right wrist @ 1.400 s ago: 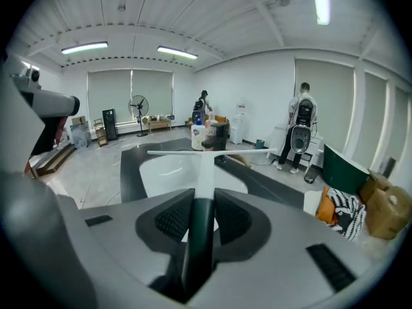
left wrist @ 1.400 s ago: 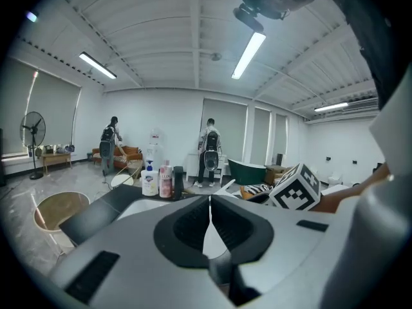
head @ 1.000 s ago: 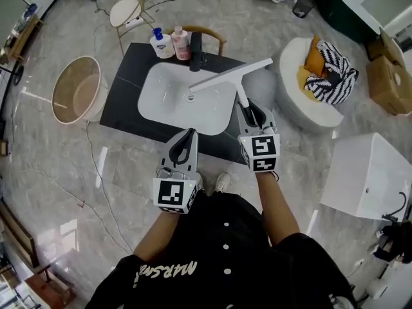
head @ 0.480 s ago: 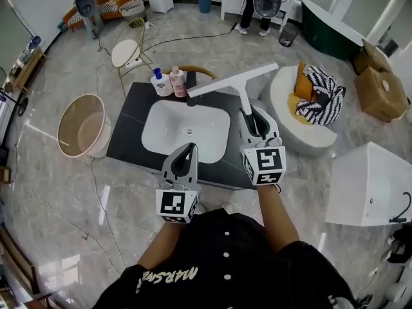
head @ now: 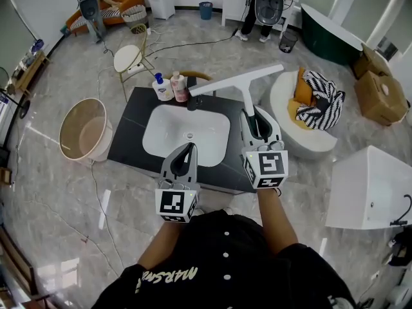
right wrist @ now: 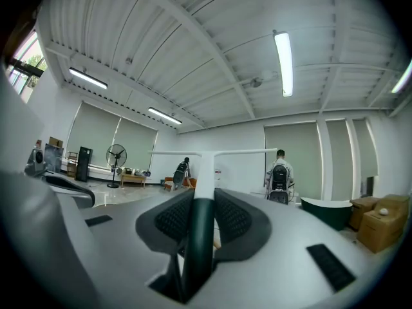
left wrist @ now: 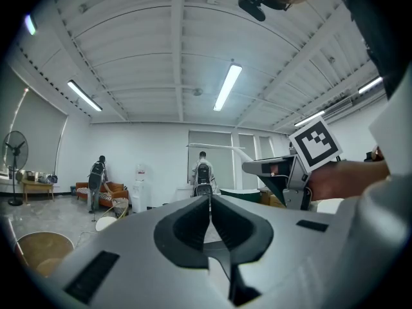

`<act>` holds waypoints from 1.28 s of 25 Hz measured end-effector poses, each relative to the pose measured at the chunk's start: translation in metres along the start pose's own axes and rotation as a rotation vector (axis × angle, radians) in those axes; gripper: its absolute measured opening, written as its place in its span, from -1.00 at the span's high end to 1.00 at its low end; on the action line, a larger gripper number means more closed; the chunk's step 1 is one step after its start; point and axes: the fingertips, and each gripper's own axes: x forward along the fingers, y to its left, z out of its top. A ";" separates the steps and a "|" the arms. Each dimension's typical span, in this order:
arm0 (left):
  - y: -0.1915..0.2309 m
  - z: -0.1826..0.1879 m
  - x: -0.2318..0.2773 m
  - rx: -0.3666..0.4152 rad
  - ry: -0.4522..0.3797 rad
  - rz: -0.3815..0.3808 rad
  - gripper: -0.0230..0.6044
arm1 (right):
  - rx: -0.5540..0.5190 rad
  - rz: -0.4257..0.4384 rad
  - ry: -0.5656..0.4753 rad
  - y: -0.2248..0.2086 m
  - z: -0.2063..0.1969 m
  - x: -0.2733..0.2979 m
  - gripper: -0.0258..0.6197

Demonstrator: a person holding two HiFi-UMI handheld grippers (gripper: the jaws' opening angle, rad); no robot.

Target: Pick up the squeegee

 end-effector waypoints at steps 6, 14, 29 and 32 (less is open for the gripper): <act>0.002 0.000 0.000 0.004 -0.001 0.009 0.87 | 0.009 -0.003 0.000 0.001 -0.003 -0.002 0.65; 0.012 0.000 0.001 0.002 -0.001 0.028 0.87 | 0.015 -0.011 0.001 0.002 -0.008 -0.012 0.65; 0.018 0.008 0.006 0.011 -0.013 0.041 0.87 | 0.045 -0.014 -0.012 0.003 -0.017 -0.050 0.65; 0.017 0.010 0.006 0.013 -0.017 0.039 0.87 | 0.043 -0.017 -0.010 0.003 -0.018 -0.051 0.65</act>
